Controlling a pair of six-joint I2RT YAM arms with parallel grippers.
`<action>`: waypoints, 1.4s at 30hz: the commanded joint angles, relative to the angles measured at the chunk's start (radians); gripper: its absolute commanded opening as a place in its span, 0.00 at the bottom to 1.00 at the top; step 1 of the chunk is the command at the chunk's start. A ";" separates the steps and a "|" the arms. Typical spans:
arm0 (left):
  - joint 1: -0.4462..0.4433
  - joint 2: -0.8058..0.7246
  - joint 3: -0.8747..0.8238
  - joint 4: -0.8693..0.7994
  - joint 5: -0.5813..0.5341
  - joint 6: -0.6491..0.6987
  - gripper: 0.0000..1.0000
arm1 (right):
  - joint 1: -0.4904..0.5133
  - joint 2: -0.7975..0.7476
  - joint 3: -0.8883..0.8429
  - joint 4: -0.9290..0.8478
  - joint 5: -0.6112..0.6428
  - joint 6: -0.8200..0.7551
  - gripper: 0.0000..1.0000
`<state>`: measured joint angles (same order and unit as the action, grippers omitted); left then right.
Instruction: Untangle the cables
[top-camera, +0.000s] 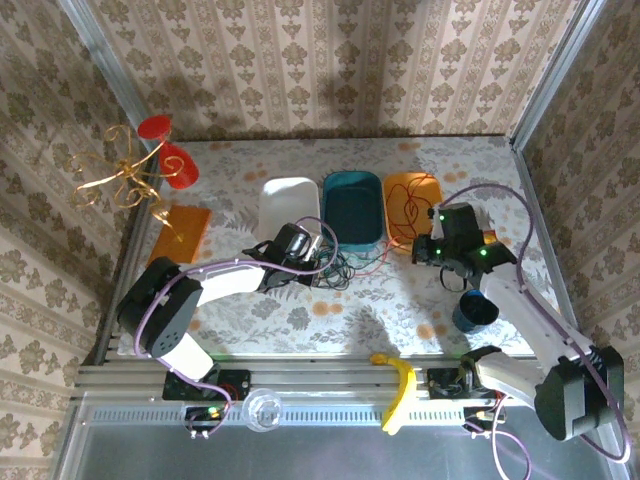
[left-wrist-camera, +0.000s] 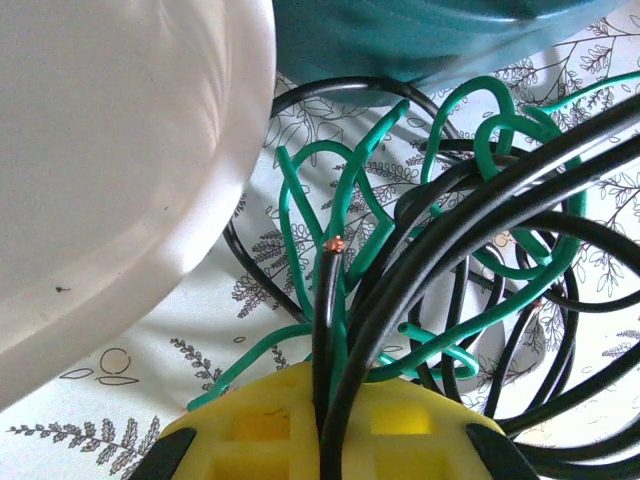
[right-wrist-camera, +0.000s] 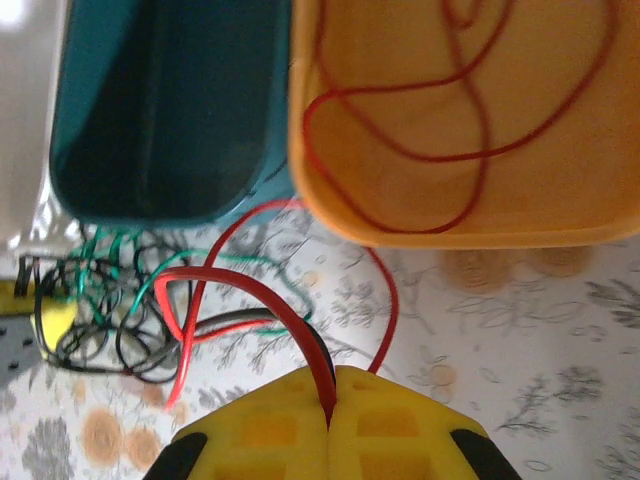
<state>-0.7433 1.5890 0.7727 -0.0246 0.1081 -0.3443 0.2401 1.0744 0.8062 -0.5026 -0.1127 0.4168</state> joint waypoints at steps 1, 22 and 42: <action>0.011 0.022 -0.027 -0.015 -0.014 -0.009 0.00 | -0.042 -0.065 -0.005 -0.011 0.100 0.091 0.00; 0.012 0.014 -0.067 0.017 -0.019 -0.010 0.00 | -0.306 -0.268 -0.030 -0.005 0.038 0.180 0.00; 0.012 0.029 -0.051 -0.009 0.002 -0.003 0.00 | -0.291 -0.288 -0.319 -0.038 0.019 0.328 0.41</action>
<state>-0.7380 1.5913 0.7288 0.0353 0.1089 -0.3454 -0.0540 0.7551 0.5037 -0.5411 -0.0856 0.7300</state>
